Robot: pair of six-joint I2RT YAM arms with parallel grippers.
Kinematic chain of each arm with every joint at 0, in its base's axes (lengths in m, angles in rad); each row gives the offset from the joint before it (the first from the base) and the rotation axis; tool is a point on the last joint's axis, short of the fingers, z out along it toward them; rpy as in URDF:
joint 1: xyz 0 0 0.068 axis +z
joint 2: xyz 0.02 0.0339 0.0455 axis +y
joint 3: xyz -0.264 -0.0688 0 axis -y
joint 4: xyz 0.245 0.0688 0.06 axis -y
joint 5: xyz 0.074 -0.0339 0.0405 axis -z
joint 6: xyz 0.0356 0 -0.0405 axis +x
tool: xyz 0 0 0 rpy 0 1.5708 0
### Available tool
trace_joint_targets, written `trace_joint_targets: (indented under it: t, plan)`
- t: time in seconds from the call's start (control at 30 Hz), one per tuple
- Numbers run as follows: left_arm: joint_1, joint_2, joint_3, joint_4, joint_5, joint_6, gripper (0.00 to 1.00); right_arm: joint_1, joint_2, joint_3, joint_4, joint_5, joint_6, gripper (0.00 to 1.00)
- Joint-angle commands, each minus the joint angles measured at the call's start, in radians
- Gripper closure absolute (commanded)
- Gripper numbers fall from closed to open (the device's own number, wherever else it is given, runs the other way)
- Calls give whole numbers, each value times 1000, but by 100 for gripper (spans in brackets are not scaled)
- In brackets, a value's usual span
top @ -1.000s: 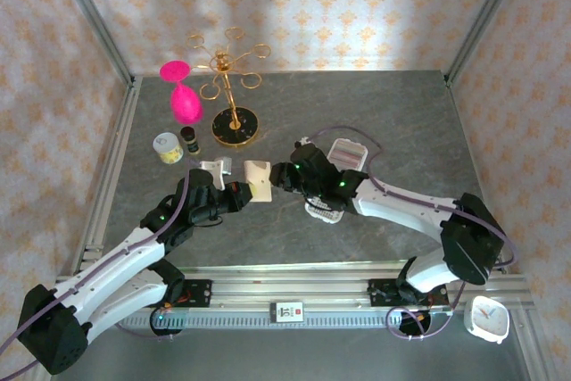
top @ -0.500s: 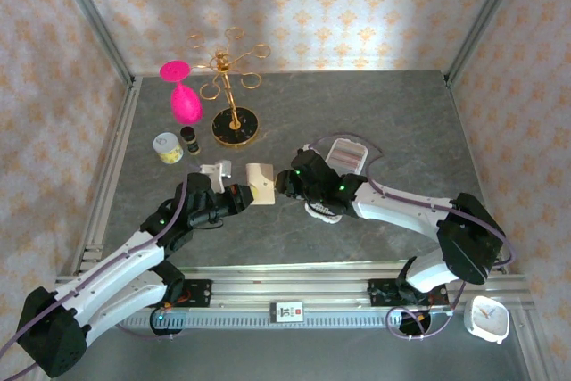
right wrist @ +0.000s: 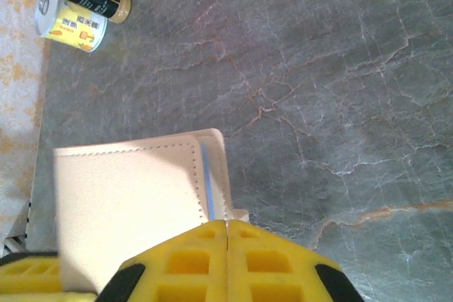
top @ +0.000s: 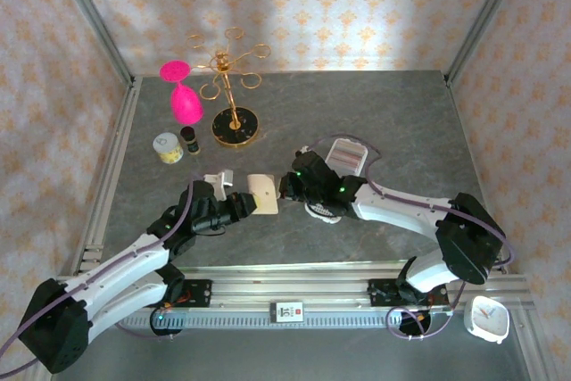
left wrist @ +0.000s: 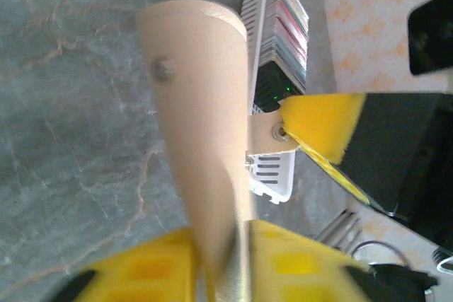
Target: Put the credit cards into the card holder
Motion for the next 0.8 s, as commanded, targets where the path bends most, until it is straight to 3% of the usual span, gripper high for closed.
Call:
trace_joint_targets:
  t: [0.0,0.17,0.37,0.77]
  plan:
    - [-3,21,-27,56,-5,-21,62,1,-10,-26,32,-33,1,100]
    - [-3,73,-45,15,-50,0,44,3,20,-34,33,-71,0,100]
    - [-3,84,-16,-133,-191,50,22,3,13,-33,42,-50,12,100]
    - [-3,101,77,-188,-232,79,14,3,27,-22,46,-63,5,100]
